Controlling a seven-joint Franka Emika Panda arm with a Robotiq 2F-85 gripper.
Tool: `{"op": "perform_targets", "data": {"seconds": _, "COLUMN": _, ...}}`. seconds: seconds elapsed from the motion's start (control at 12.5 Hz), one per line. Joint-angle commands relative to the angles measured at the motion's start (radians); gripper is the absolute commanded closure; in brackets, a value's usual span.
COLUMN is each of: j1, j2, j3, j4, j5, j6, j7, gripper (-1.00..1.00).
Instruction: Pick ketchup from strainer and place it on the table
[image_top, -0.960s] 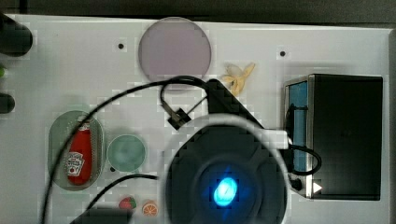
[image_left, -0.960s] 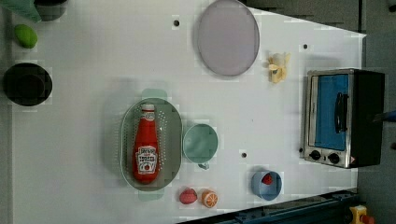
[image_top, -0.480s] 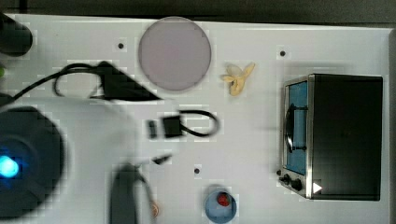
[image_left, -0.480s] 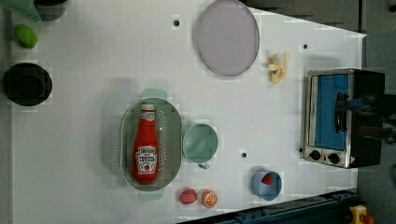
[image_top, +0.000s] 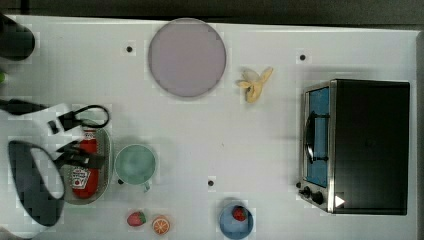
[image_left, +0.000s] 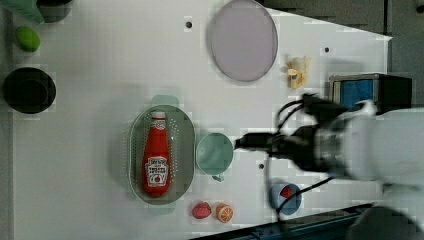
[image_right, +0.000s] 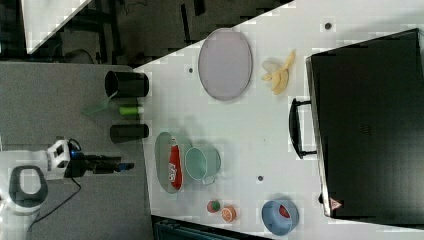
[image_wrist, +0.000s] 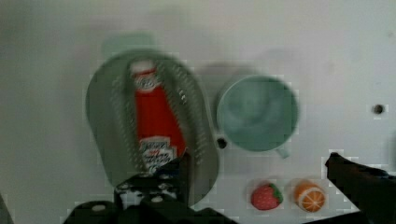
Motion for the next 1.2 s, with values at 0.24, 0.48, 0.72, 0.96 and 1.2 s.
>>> {"op": "perform_targets", "data": {"seconds": 0.24, "j1": 0.012, "j2": 0.077, "j3": 0.110, "j4": -0.037, "j5": -0.030, "j6": 0.137, "j7": 0.034, "gripper": -1.00}}
{"op": "perform_targets", "data": {"seconds": 0.48, "j1": 0.032, "j2": 0.151, "j3": 0.116, "j4": -0.113, "j5": -0.131, "j6": 0.277, "j7": 0.055, "gripper": -1.00}}
{"op": "perform_targets", "data": {"seconds": 0.72, "j1": 0.037, "j2": 0.241, "j3": 0.115, "j4": -0.178, "j5": -0.208, "j6": 0.422, "j7": 0.074, "gripper": -1.00}}
{"op": "perform_targets", "data": {"seconds": 0.96, "j1": 0.041, "j2": 0.344, "j3": 0.112, "j4": -0.208, "j5": -0.279, "j6": 0.547, "j7": 0.137, "gripper": -1.00}}
{"op": "perform_targets", "data": {"seconds": 1.2, "j1": 0.056, "j2": 0.450, "j3": 0.095, "j4": -0.206, "j5": -0.379, "j6": 0.630, "j7": 0.243, "gripper": -1.00}}
